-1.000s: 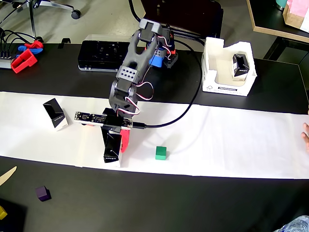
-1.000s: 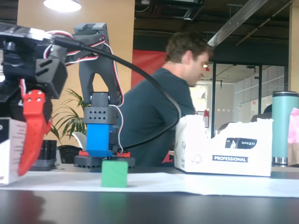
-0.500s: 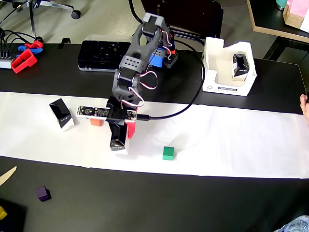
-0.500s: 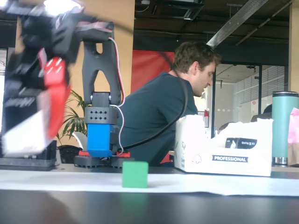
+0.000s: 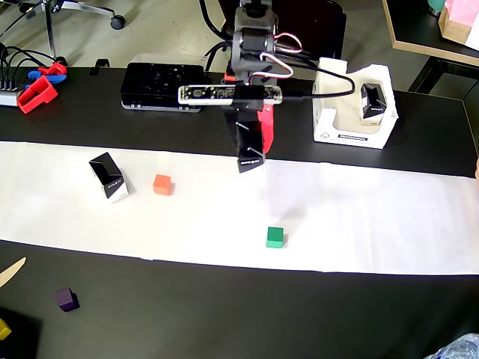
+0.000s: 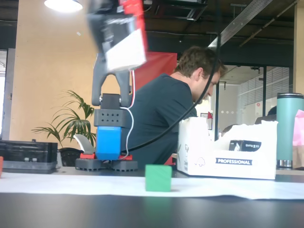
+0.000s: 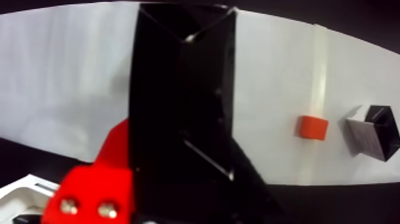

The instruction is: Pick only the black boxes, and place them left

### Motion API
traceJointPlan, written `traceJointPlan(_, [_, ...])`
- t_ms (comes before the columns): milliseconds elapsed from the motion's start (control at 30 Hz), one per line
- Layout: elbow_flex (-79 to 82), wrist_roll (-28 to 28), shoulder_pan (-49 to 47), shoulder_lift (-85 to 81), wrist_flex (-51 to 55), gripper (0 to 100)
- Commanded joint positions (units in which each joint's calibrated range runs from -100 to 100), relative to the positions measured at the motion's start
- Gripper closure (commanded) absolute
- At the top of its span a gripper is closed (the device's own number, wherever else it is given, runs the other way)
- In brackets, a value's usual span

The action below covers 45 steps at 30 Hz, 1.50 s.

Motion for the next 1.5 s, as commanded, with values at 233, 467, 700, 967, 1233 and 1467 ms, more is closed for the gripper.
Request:
traceJointPlan(233, [-5.4, -10.5, -30.7, -20.1, 9.6, 91])
traceJointPlan(467, [-5.3, -15.5, -50.7, -22.6, 14.4, 91])
traceJointPlan(700, [-4.6, -21.9, -69.3, -22.0, 14.6, 91])
traceJointPlan(967, [9.5, -24.0, -78.0, -21.8, 14.6, 91])
traceJointPlan(1233, [11.3, -25.7, -81.4, -13.4, 14.6, 90])
traceJointPlan(1467, [2.6, -25.5, -81.7, -3.7, 14.6, 74])
